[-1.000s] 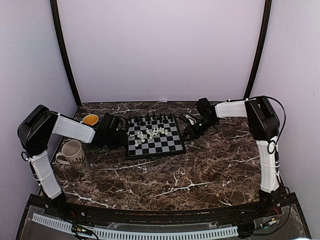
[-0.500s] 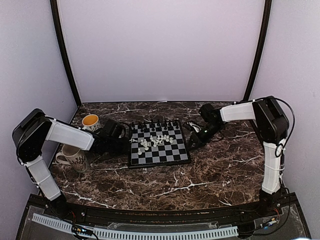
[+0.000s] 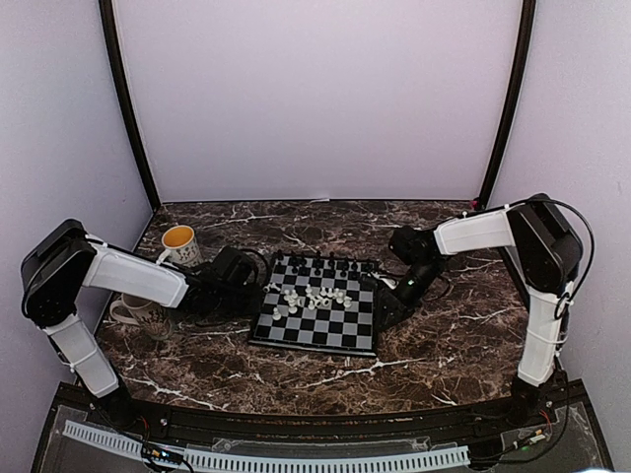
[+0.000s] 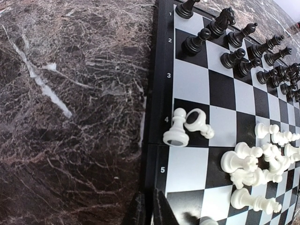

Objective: Set up the chess pieces on the board
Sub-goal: Move the chessboard to the center of the board.

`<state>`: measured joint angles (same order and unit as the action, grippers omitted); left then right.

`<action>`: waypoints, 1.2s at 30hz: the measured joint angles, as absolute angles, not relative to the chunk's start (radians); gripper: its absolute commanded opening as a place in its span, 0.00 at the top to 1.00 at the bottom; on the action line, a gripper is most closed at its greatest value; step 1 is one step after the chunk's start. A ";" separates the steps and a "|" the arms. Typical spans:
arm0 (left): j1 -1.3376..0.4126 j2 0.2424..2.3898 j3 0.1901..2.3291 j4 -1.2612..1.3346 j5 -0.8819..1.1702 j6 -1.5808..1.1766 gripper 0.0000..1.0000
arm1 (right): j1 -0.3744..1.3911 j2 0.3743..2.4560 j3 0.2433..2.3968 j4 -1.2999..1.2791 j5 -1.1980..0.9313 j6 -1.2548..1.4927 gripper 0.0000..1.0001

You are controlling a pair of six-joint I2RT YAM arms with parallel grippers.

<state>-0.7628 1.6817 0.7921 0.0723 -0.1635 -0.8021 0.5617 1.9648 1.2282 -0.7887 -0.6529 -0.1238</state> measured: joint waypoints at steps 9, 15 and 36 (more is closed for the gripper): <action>-0.859 1.628 0.770 -0.014 -0.188 -0.825 0.94 | 0.582 1.909 1.147 -0.825 -0.645 -0.165 0.86; -0.912 1.586 0.733 -0.032 -0.192 -0.855 0.94 | 0.585 1.885 1.116 -0.835 -0.632 -0.189 0.84; -0.980 1.220 0.689 -0.197 -0.239 -0.711 0.32 | 0.474 1.445 1.023 -0.746 -0.516 -0.342 0.67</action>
<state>-0.9798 1.2198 0.6888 -0.1970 -0.2390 -0.7113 0.4736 1.4452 1.0225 -0.7456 -0.5159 -0.3416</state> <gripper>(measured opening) 0.282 0.324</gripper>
